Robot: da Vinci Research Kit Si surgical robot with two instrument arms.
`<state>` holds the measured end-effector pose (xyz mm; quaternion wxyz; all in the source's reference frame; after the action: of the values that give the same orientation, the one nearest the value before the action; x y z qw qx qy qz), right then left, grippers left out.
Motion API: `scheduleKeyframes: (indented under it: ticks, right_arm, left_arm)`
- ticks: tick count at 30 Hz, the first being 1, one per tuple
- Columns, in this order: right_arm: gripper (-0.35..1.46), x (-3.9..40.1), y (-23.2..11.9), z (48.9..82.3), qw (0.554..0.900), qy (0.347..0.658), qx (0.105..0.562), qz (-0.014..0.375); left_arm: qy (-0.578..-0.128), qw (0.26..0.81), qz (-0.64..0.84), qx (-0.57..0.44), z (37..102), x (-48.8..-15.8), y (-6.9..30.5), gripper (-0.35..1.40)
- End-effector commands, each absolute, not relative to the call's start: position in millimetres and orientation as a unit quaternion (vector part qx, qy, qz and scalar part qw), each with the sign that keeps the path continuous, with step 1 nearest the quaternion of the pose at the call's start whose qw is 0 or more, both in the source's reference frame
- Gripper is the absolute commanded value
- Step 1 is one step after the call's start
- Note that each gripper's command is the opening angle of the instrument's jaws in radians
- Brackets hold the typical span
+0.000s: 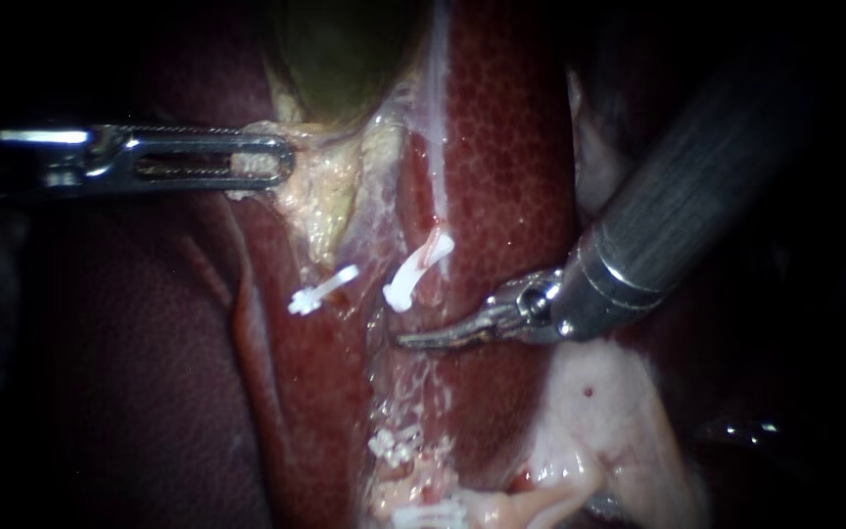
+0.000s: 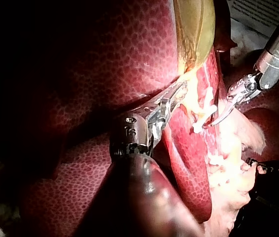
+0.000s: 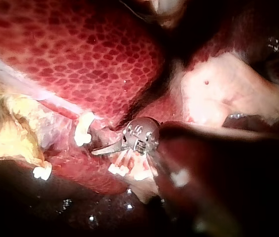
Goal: Go back from the cut right tube
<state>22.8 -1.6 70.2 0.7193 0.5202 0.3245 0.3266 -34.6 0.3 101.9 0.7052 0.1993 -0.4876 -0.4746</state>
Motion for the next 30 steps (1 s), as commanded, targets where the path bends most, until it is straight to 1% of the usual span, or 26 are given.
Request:
scheduleKeyframes:
  ticks: [1, 15, 16, 17, 18, 19, 20, 22, 25, 30]
  right_arm:
    - [-0.35, 22.8, -1.6, 70.2, 0.719, 0.325, 0.522, 0.325]
    - [-0.35, 23.0, -2.1, 70.0, 0.715, 0.327, 0.529, 0.318]
    - [-0.23, 23.1, -2.2, 70.0, 0.712, 0.327, 0.531, 0.322]
    - [0.44, 23.2, -2.4, 70.1, 0.711, 0.329, 0.532, 0.322]
    - [0.91, 23.3, -2.5, 70.0, 0.708, 0.332, 0.533, 0.322]
    - [1.11, 23.4, -2.8, 70.0, 0.707, 0.346, 0.531, 0.314]
    - [1.24, 23.5, -3.1, 70.0, 0.708, 0.360, 0.522, 0.311]
    - [1.41, 23.6, -3.7, 69.9, 0.703, 0.381, 0.504, 0.326]
    - [1.43, 23.6, -4.0, 70.0, 0.700, 0.387, 0.499, 0.332]
    - [1.43, 23.4, -4.0, 70.1, 0.705, 0.394, 0.494, 0.322]
  left_arm:
    - [-0.488, 0.705, -0.474, 0.199, 101.9, -34.6, 0.3, -0.35]
    - [-0.488, 0.705, -0.475, 0.199, 102.0, -34.7, 0.3, -0.35]
    - [-0.488, 0.705, -0.475, 0.199, 102.0, -34.7, 0.3, -0.35]
    - [-0.488, 0.705, -0.475, 0.199, 102.0, -34.7, 0.3, -0.35]
    - [-0.488, 0.705, -0.475, 0.199, 102.0, -34.7, 0.3, -0.35]
    - [-0.488, 0.705, -0.475, 0.199, 102.0, -34.7, 0.3, -0.35]
    - [-0.488, 0.705, -0.474, 0.199, 102.0, -34.7, 0.3, -0.35]
    - [-0.488, 0.705, -0.474, 0.199, 102.0, -34.7, 0.3, -0.35]
    - [-0.488, 0.705, -0.474, 0.199, 102.0, -34.7, 0.3, -0.35]
    - [-0.488, 0.705, -0.474, 0.199, 102.0, -34.7, 0.3, -0.35]
